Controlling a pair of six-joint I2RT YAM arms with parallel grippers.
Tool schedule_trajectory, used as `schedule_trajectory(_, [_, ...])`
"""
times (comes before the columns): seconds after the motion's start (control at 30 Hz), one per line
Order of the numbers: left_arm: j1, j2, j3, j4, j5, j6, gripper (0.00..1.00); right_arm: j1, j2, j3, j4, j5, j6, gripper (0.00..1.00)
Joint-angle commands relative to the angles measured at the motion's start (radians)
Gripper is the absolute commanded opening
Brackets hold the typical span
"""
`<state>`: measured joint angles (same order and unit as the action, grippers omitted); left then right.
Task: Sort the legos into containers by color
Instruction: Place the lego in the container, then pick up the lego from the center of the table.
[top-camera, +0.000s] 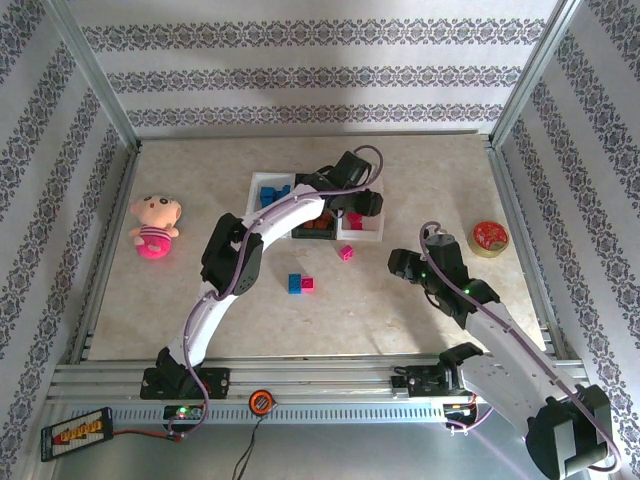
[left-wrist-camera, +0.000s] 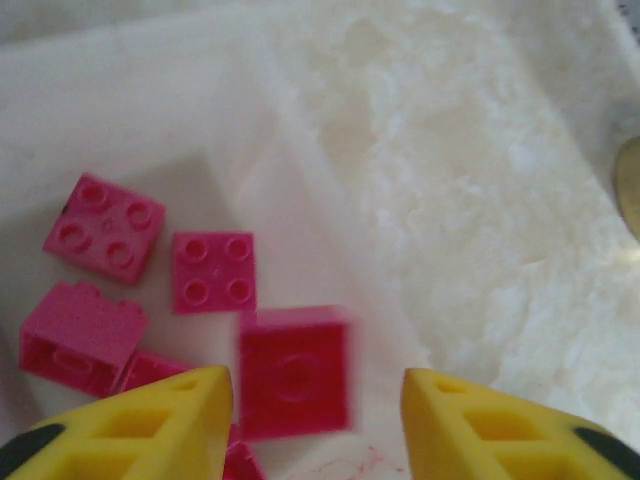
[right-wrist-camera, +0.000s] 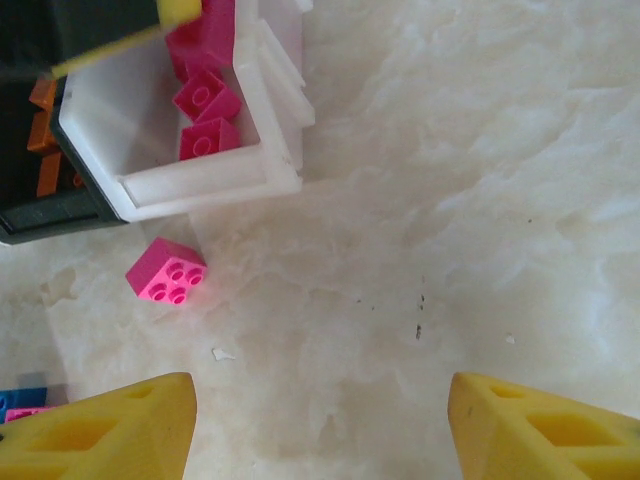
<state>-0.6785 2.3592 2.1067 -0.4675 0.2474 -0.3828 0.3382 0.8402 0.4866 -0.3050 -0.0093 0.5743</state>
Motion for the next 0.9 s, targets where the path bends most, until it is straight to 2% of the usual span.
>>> schedule_trajectory(0.0, [0.006, -0.019, 0.069, -0.025, 0.044, -0.039, 0.57, 0.026, -0.011, -0.020, 0.011, -0.002, 0.009, 0.68])
schedule_trajectory(0.1, [0.014, -0.073, 0.035, 0.006, 0.064, -0.058, 0.64, 0.053, 0.005, -0.022, 0.026, 0.012, 0.004, 0.68])
schedule_trajectory(0.2, [0.022, -0.196, -0.121, 0.097, 0.066, -0.069, 0.74, 0.089, 0.036, -0.011, 0.047, 0.026, -0.009, 0.68])
schedule_trajectory(0.33, [0.037, -0.425, -0.442, 0.263, 0.056, -0.088, 0.85, 0.151, 0.107, 0.023, 0.076, 0.048, -0.032, 0.70])
schedule_trajectory(0.37, [0.039, -0.489, -0.528, 0.297, 0.050, -0.093, 0.89, 0.167, 0.131, 0.033, 0.085, 0.053, -0.037, 0.70])
schedule_trajectory(0.4, [0.041, -0.542, -0.601, 0.324, 0.044, -0.097, 0.98, 0.183, 0.153, 0.042, 0.094, 0.059, -0.040, 0.70])
schedule_trajectory(0.43, [0.042, -0.604, -0.687, 0.349, 0.031, -0.096, 1.00, 0.202, 0.181, 0.056, 0.102, 0.065, -0.045, 0.71])
schedule_trajectory(0.67, [0.042, -1.003, -1.192, 0.453, -0.120, -0.138, 1.00, 0.313, 0.414, 0.140, 0.205, 0.099, -0.042, 0.71])
schedule_trajectory(0.87, [0.042, -1.223, -1.424, 0.426, -0.208, -0.162, 1.00, 0.324, 0.640, 0.257, 0.247, 0.121, -0.054, 0.71])
